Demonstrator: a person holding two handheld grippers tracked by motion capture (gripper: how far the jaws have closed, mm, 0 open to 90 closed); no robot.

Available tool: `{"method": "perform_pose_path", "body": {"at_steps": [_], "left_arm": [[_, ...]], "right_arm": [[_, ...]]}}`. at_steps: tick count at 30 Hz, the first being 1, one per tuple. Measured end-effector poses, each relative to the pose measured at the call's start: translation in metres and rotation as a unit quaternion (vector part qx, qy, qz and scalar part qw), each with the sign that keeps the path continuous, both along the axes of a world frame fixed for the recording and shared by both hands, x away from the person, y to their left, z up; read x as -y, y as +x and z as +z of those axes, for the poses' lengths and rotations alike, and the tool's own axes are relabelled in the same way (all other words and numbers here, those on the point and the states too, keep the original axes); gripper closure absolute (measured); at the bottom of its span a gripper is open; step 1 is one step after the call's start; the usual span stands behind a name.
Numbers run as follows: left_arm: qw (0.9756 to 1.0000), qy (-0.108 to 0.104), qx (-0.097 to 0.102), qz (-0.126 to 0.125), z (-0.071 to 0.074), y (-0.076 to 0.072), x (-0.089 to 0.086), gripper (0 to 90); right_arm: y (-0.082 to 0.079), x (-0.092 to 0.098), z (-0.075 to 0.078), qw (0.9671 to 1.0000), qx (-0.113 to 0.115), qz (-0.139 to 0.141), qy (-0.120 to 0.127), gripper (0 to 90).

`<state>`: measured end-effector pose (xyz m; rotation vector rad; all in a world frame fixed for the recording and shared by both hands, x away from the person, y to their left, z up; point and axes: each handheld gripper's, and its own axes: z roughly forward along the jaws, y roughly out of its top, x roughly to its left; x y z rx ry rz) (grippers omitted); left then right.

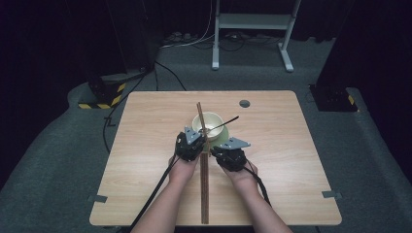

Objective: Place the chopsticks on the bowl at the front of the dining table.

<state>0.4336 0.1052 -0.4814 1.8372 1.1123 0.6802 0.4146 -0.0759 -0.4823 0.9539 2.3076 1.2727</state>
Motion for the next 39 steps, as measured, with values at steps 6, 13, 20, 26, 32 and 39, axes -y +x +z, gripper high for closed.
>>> {"method": "perform_pose_path", "body": {"at_steps": [6, 13, 20, 26, 32, 39], "left_arm": [[1.0000, 0.002, -0.001, -0.001, 0.0009, 0.0011, 0.0005, 81.1], [1.0000, 0.000, -0.001, -0.002, 0.0019, 0.0021, 0.0019, 81.2], [1.0000, 0.003, 0.002, -0.004, 0.0032, 0.0026, 0.0036, 81.2], [1.0000, 0.004, 0.003, -0.006, 0.0030, 0.0030, 0.0036, 81.2], [1.0000, 0.004, 0.003, -0.006, 0.0031, 0.0038, 0.0040, 81.2], [1.0000, 0.005, 0.003, -0.005, 0.0028, 0.0037, 0.0044, 81.1]], "right_arm": [[-0.0003, -0.0012, 0.0005, 1.0000, 0.002, 0.003, 0.000, 78.9], [-0.0019, -0.0029, 0.0010, 1.0000, 0.003, 0.002, 0.000, 78.5], [-0.0023, -0.0043, 0.0010, 1.0000, 0.005, 0.007, -0.001, 78.2], [-0.0021, -0.0044, 0.0006, 1.0000, 0.005, 0.005, -0.002, 78.0], [-0.0022, -0.0044, 0.0004, 1.0000, 0.001, 0.001, 0.000, 77.8], [-0.0015, -0.0037, 0.0004, 1.0000, 0.005, 0.003, -0.003, 77.6]]}}
